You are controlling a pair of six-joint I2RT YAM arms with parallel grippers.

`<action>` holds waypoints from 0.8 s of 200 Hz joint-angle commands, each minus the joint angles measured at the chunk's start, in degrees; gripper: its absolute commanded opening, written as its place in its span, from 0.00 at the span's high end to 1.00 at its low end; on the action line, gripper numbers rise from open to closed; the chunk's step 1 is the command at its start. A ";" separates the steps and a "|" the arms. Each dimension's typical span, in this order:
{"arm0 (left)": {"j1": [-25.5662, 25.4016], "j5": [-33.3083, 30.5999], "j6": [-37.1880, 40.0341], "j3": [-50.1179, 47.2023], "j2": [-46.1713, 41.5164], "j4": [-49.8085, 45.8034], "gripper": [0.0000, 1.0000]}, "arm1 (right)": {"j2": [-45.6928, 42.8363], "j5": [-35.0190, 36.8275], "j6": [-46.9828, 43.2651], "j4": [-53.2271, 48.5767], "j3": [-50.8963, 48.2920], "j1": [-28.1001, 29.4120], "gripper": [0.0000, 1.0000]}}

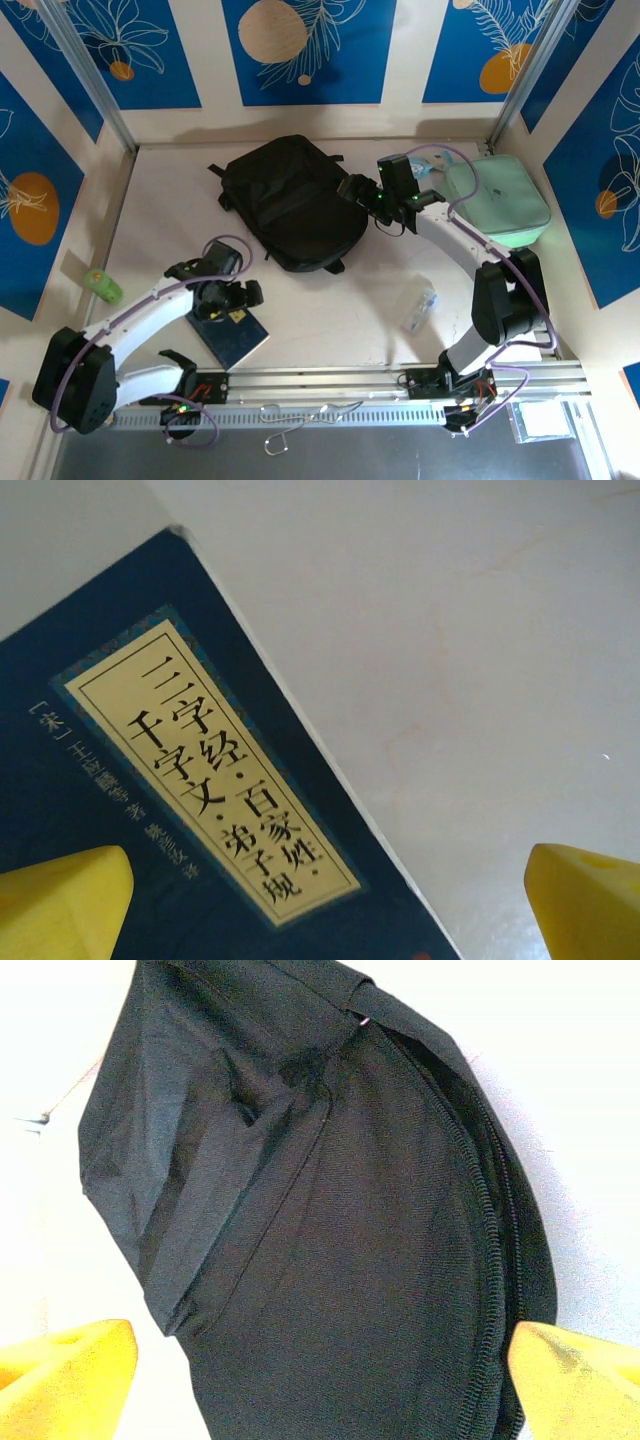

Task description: Pack the student bag

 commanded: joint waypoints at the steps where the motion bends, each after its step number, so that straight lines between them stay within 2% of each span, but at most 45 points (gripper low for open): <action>1: 0.57 0.73 -3.69 -1.02 1.23 8.59 0.00 | -0.87 -1.03 -1.14 -0.01 1.17 0.17 0.06; 50: 0.87 2.47 -3.82 -0.89 10.43 15.85 0.00 | -2.60 -0.99 -1.14 0.08 -0.50 0.08 0.08; 92: 5.12 2.66 -2.30 2.15 17.22 22.81 0.00 | -1.04 -4.61 -1.86 1.44 0.60 0.93 0.10; 125: 8.34 -3.66 4.09 8.50 20.42 19.64 0.00 | 1.52 -6.47 -4.46 -0.14 3.76 3.14 0.11; 160: 10.30 -1.39 7.81 13.80 16.30 15.88 0.00 | 4.39 -6.99 -9.35 -2.54 7.91 7.08 0.13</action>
